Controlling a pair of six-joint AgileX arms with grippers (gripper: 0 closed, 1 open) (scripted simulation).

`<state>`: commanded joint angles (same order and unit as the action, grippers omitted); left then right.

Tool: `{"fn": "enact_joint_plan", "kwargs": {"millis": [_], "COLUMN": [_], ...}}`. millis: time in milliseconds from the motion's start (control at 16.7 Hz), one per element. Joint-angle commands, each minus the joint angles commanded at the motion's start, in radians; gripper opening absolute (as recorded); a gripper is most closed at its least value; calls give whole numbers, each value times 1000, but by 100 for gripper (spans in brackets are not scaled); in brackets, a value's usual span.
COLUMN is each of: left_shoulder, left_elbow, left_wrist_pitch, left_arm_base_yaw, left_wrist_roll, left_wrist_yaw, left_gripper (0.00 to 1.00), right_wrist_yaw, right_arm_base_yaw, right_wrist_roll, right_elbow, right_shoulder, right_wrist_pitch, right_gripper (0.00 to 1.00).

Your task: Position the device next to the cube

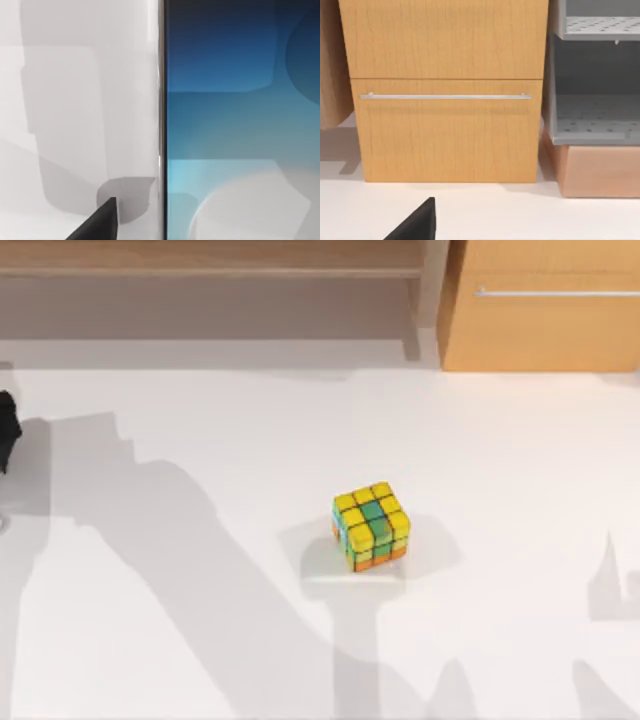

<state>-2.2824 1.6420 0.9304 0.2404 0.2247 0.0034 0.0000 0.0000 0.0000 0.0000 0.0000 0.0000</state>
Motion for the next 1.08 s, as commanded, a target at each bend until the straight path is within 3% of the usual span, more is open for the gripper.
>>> {"fn": "enact_joint_plan", "kwargs": {"millis": [60,840,1080], "left_shoulder": [0,0,0], "left_elbow": [0,0,0], "left_wrist_pitch": [0,0,0], "left_arm_base_yaw": [0,0,0], "left_wrist_roll": [0,0,0], "left_wrist_yaw": [0,0,0], "left_gripper": [100,2,0], "right_wrist_yaw": [0,0,0], "right_arm_base_yaw": [0,0,0], "right_wrist_roll": [0,0,0], "right_elbow": [0,0,0], "right_shoulder": [0,0,0], "right_wrist_pitch": [0,0,0], "right_gripper": [100,100,100]}}
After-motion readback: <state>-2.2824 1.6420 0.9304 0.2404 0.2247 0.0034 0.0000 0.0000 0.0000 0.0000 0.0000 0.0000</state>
